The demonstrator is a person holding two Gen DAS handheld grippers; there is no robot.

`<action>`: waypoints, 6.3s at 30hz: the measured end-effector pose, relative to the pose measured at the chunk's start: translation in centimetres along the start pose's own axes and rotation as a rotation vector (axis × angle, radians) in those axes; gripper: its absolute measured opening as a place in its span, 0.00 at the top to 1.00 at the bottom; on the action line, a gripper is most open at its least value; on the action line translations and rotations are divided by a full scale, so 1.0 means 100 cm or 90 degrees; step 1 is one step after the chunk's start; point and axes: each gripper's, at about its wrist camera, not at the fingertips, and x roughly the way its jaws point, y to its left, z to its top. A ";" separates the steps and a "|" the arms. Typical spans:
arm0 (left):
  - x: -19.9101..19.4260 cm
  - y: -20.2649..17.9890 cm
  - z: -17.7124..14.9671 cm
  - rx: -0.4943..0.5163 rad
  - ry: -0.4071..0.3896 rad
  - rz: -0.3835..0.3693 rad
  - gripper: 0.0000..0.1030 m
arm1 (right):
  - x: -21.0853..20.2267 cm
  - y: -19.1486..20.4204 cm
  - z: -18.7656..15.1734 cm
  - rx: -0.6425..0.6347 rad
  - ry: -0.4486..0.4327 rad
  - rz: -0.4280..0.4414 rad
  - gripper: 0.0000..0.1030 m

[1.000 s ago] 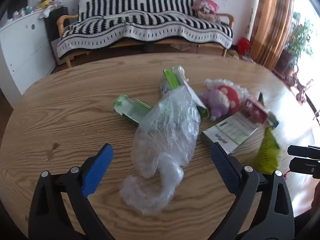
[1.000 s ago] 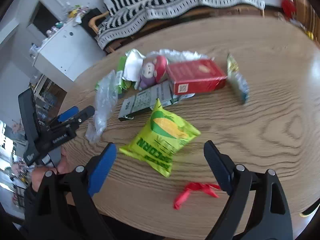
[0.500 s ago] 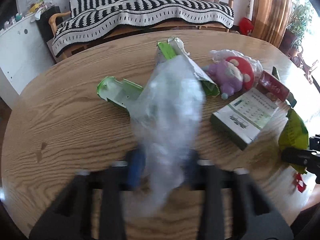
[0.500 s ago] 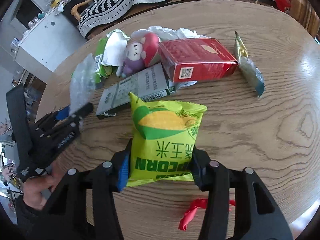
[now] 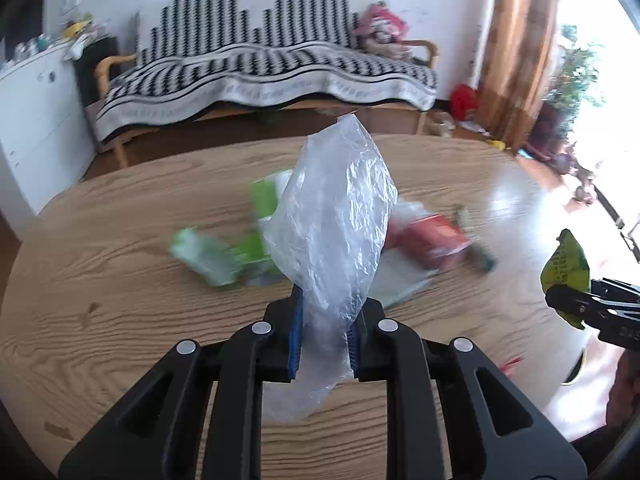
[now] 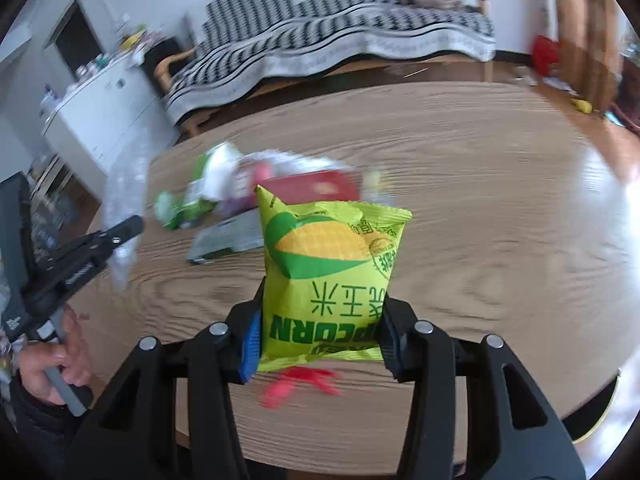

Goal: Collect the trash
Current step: 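Grasp the clear plastic bag with the left tool while the right tool grasps the yellow popcorn bag, then carry both bags to the black bin and open both tools to drop them, then move both tools back over the table toward the remaining trash, then grasp the foil snack packet with the right tool while the left tool approaches the green plastic tray, then carry the foil packet and green tray to the bin and open both tools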

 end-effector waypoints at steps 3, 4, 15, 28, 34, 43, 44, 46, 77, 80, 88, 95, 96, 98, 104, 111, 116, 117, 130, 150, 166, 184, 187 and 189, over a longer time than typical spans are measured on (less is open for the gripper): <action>0.001 -0.044 0.005 0.026 -0.008 -0.042 0.83 | -0.025 -0.049 -0.006 0.039 -0.025 -0.048 0.54; 0.001 -0.065 0.008 0.040 -0.008 -0.063 0.83 | -0.038 -0.074 -0.011 0.057 -0.037 -0.073 0.54; 0.003 -0.318 -0.030 0.214 0.006 -0.288 0.83 | -0.125 -0.301 -0.105 0.275 -0.070 -0.248 0.54; 0.052 -0.487 -0.110 0.324 0.122 -0.417 0.83 | -0.081 -0.418 -0.187 0.423 0.060 -0.203 0.54; 0.071 -0.498 -0.109 0.318 0.130 -0.416 0.83 | -0.070 -0.425 -0.186 0.429 0.075 -0.190 0.53; 0.081 -0.511 -0.114 0.309 0.143 -0.429 0.83 | -0.092 -0.436 -0.191 0.468 0.028 -0.210 0.26; 0.083 -0.513 -0.115 0.310 0.144 -0.434 0.83 | -0.092 -0.437 -0.191 0.477 0.023 -0.216 0.26; 0.086 -0.521 -0.119 0.314 0.146 -0.440 0.83 | -0.102 -0.443 -0.195 0.495 0.011 -0.229 0.25; 0.020 -0.309 -0.023 0.211 -0.003 -0.252 0.10 | -0.099 -0.229 -0.053 0.189 -0.071 -0.176 0.20; 0.015 -0.233 -0.006 0.166 -0.022 -0.182 0.10 | -0.085 -0.165 -0.025 0.123 -0.079 -0.122 0.20; 0.010 -0.039 -0.007 0.091 -0.023 0.031 0.09 | -0.011 -0.037 0.025 0.000 -0.040 -0.053 0.18; 0.006 0.054 -0.020 0.042 0.002 0.063 0.09 | 0.080 -0.004 0.049 -0.015 0.036 -0.072 0.19; 0.008 0.065 -0.021 0.025 0.004 0.065 0.09 | 0.090 -0.001 0.049 -0.019 0.042 -0.079 0.20; 0.012 0.084 -0.019 -0.026 0.014 0.059 0.09 | 0.109 0.002 0.051 -0.031 0.053 -0.085 0.21; 0.045 0.118 -0.007 -0.120 0.043 0.045 0.08 | 0.140 0.016 0.055 -0.071 0.074 -0.100 0.32; 0.078 0.150 0.004 -0.262 0.059 0.048 0.08 | 0.152 0.023 0.059 -0.106 0.064 -0.111 0.54; 0.097 0.159 0.012 -0.337 0.071 0.054 0.08 | 0.147 0.020 0.063 -0.082 0.064 -0.093 0.89; 0.101 0.159 0.013 -0.345 0.076 0.058 0.08 | 0.143 0.020 0.064 -0.081 0.059 -0.093 0.90; 0.118 0.148 0.017 -0.302 0.085 0.151 0.42 | 0.086 0.015 0.055 -0.088 0.005 -0.085 0.92; 0.033 -0.035 0.039 -0.139 -0.015 -0.033 0.60 | -0.053 -0.170 -0.017 0.056 -0.070 -0.172 0.92; 0.032 -0.409 -0.063 0.253 0.050 -0.400 0.60 | -0.100 -0.373 -0.160 0.287 0.019 -0.262 0.91; 0.064 -0.498 -0.113 0.320 0.120 -0.446 0.60 | -0.054 -0.411 -0.181 0.336 0.122 -0.203 0.91; 0.066 -0.498 -0.111 0.315 0.121 -0.445 0.60 | -0.057 -0.418 -0.182 0.347 0.119 -0.208 0.68; 0.068 -0.500 -0.112 0.315 0.125 -0.443 0.60 | -0.063 -0.421 -0.183 0.353 0.105 -0.209 0.46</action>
